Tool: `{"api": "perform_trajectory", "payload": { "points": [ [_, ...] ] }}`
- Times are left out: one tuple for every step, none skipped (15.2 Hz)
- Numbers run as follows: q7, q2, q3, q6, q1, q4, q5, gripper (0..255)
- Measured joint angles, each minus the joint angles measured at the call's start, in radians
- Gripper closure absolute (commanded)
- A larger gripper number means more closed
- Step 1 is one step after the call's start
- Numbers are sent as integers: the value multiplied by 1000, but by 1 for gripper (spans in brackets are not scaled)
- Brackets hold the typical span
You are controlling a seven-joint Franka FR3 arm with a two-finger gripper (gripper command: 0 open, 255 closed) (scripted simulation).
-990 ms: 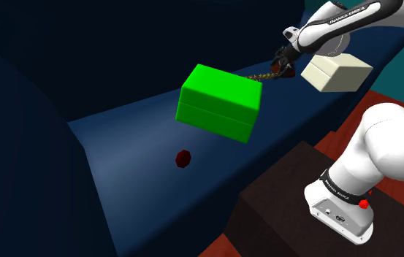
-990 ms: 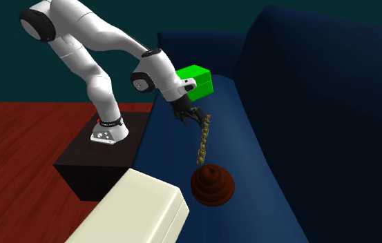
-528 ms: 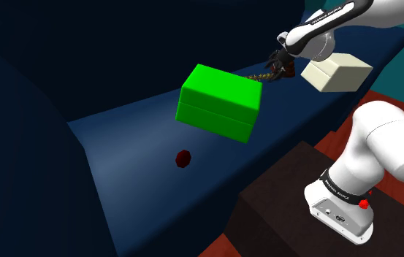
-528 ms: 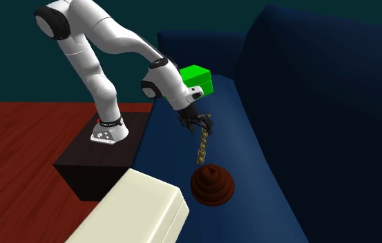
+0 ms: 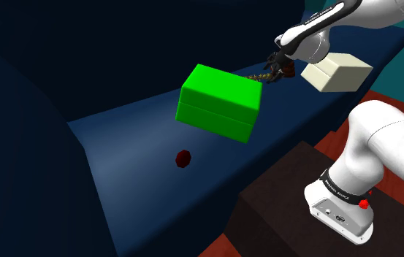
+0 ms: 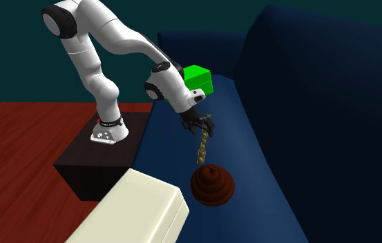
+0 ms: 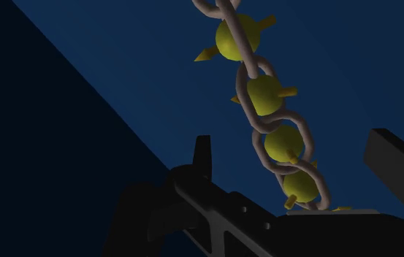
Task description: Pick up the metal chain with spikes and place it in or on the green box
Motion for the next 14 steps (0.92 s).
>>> {"api": "perform_trajectory", "payload": {
  "points": [
    [0, 0, 0, 0, 0, 0, 0, 255],
    [0, 0, -1, 0, 1, 0, 0, 255],
    [0, 0, -1, 0, 1, 0, 1, 255],
    [0, 0, -1, 0, 1, 0, 1, 255],
    [0, 0, -1, 0, 1, 0, 1, 255],
    [0, 0, -1, 0, 1, 0, 1, 255],
    [0, 0, -1, 0, 1, 0, 1, 255],
    [0, 0, -1, 0, 1, 0, 1, 255],
    [-1, 0, -1, 0, 1, 0, 1, 255],
    [-1, 0, -1, 0, 1, 0, 1, 255],
    [-1, 0, -1, 0, 1, 0, 1, 255],
    [14, -7, 21, -6, -23, 2, -18, 255],
    [31, -14, 43, -15, -46, 6, -38, 255],
    [61, -31, 85, -24, -91, 5, -76, 255]
  ]
}}
